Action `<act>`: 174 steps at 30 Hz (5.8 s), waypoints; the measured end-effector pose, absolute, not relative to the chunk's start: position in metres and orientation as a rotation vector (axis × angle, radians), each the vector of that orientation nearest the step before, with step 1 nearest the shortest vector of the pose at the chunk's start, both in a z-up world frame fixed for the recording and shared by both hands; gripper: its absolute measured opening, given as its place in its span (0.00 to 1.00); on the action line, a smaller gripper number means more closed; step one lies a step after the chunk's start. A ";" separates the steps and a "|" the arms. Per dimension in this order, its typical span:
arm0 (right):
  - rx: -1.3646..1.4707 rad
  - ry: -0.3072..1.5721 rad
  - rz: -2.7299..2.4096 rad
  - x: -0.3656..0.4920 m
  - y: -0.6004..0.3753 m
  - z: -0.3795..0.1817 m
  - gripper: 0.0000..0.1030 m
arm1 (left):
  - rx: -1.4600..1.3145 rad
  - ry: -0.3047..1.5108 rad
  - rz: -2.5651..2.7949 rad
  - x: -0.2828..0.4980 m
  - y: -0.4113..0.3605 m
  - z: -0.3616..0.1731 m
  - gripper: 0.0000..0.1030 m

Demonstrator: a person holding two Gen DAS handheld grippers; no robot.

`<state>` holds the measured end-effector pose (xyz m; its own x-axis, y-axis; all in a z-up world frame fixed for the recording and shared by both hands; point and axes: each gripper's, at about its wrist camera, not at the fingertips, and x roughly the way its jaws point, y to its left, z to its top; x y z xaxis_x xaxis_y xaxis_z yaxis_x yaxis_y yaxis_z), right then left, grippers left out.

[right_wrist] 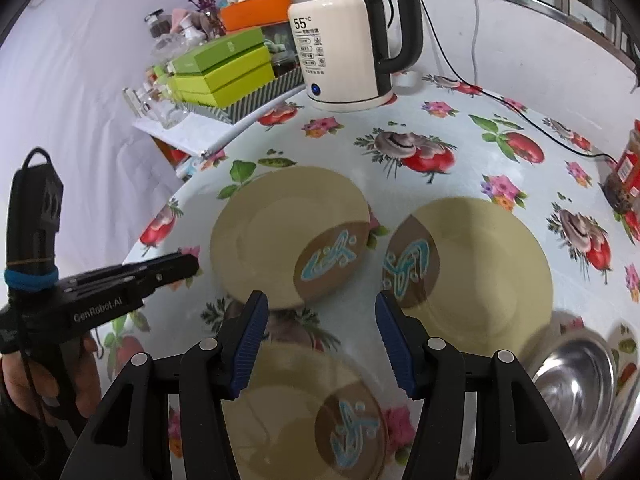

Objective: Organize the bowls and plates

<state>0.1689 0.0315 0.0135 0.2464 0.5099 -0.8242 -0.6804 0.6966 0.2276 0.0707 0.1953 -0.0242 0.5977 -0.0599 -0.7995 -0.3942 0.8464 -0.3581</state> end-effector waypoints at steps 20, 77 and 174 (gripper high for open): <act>-0.181 1.119 0.840 0.240 0.072 -0.013 0.38 | -0.633 0.928 0.207 0.091 0.211 -0.044 0.20; -0.162 1.155 0.829 0.222 0.057 -0.005 0.23 | -0.607 0.891 0.187 0.077 0.197 -0.012 0.20; -0.203 1.124 0.741 0.111 -0.048 -0.018 0.18 | -0.393 1.029 0.107 0.021 0.102 -0.033 0.21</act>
